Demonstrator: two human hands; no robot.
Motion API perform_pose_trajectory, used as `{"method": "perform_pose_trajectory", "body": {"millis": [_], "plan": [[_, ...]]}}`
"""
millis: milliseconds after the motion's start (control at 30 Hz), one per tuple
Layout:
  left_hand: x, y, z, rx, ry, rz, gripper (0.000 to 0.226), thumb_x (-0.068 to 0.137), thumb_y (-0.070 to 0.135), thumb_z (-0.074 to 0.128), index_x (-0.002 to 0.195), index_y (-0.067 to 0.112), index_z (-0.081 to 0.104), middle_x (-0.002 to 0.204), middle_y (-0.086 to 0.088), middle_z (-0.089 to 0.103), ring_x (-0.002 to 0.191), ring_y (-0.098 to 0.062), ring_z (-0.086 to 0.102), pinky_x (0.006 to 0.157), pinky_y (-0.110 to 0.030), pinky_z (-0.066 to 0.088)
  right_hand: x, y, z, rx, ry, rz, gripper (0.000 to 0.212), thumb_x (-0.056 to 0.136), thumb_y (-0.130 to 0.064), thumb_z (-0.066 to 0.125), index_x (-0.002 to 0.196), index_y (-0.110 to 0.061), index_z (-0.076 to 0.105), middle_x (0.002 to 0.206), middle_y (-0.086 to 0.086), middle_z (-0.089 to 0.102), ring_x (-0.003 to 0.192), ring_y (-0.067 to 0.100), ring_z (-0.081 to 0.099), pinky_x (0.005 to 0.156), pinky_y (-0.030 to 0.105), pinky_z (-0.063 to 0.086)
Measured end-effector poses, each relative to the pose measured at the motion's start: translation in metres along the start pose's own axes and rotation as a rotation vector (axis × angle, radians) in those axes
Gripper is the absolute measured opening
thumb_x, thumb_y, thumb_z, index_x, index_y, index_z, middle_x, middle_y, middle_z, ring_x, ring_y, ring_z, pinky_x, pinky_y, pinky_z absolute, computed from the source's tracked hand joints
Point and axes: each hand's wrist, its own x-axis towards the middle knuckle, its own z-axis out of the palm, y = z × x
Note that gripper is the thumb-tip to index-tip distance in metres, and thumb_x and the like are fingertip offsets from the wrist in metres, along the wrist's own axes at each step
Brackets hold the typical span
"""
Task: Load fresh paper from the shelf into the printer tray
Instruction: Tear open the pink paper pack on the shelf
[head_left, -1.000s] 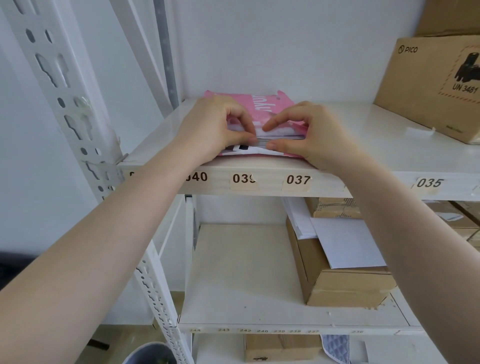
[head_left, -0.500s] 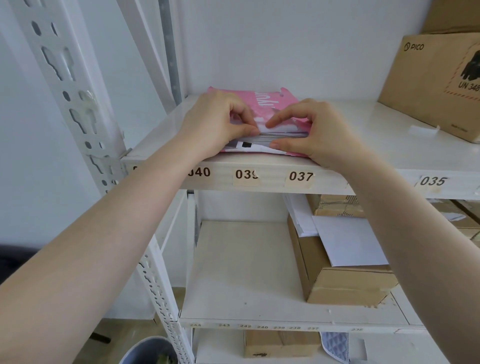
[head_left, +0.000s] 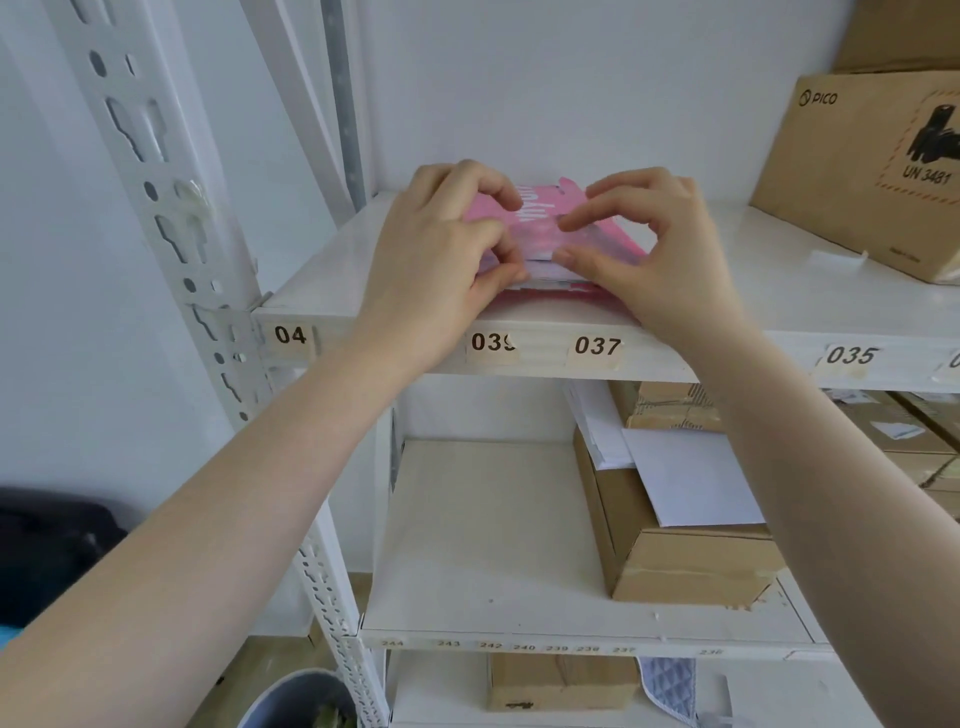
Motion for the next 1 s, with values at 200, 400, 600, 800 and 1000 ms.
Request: {"method": "perform_pose_trajectory", "body": {"millis": [200, 400, 600, 800, 1000], "plan": [[-0.031, 0.018, -0.013, -0.055, 0.054, -0.084, 0.014, 0.080, 0.030, 0.069, 0.076, 0.016, 0.070, 0.104, 0.003, 0.062, 0.098, -0.018, 0.047, 0.082, -0.020, 0.032, -0.036, -0.018, 0.000, 0.011, 0.148, 0.142, 0.030, 0.072, -0.043, 0.072, 0.098, -0.031, 0.066, 0.111, -0.007, 0.059, 0.111, 0.013, 0.044, 0.083, -0.001, 0.023], [-0.073, 0.041, -0.027, -0.147, 0.017, -0.141, 0.014, 0.082, 0.027, 0.069, 0.077, 0.013, 0.070, 0.096, 0.003, 0.061, 0.091, -0.014, 0.046, 0.077, -0.022, 0.035, -0.083, -0.033, -0.009, 0.200, 0.273, 0.510, 0.051, 0.070, -0.042, 0.077, 0.110, -0.025, 0.050, 0.101, -0.005, 0.050, 0.088, 0.010, 0.048, 0.080, 0.025, 0.043], [-0.112, 0.047, -0.028, -0.198, -0.040, -0.226, 0.010, 0.080, 0.024, 0.072, 0.075, 0.015, 0.070, 0.093, 0.009, 0.057, 0.089, -0.013, 0.046, 0.077, -0.017, 0.034, -0.105, -0.027, -0.021, 0.668, 0.090, 0.873, 0.029, 0.087, -0.031, 0.063, 0.104, -0.008, 0.064, 0.074, -0.007, 0.070, 0.065, 0.008, 0.066, 0.057, 0.025, 0.056], [-0.132, 0.054, -0.015, -0.275, -0.094, -0.273, 0.010, 0.078, 0.027, 0.071, 0.075, 0.017, 0.071, 0.093, 0.015, 0.054, 0.091, -0.011, 0.048, 0.082, -0.027, 0.039, -0.107, -0.017, -0.012, 0.828, -0.157, 0.965, 0.021, 0.086, -0.034, 0.064, 0.098, -0.017, 0.068, 0.097, -0.003, 0.077, 0.088, 0.015, 0.073, 0.083, 0.037, 0.056], [-0.137, 0.045, -0.026, -0.277, 0.026, -0.573, 0.055, 0.068, 0.058, 0.064, 0.111, 0.027, 0.056, 0.127, 0.008, 0.047, 0.124, -0.009, 0.038, 0.108, -0.032, 0.029, -0.113, -0.013, -0.004, 0.879, -0.184, 0.900, 0.017, 0.089, -0.023, 0.061, 0.095, -0.009, 0.070, 0.092, 0.003, 0.078, 0.084, 0.019, 0.074, 0.070, 0.031, 0.060]]}}
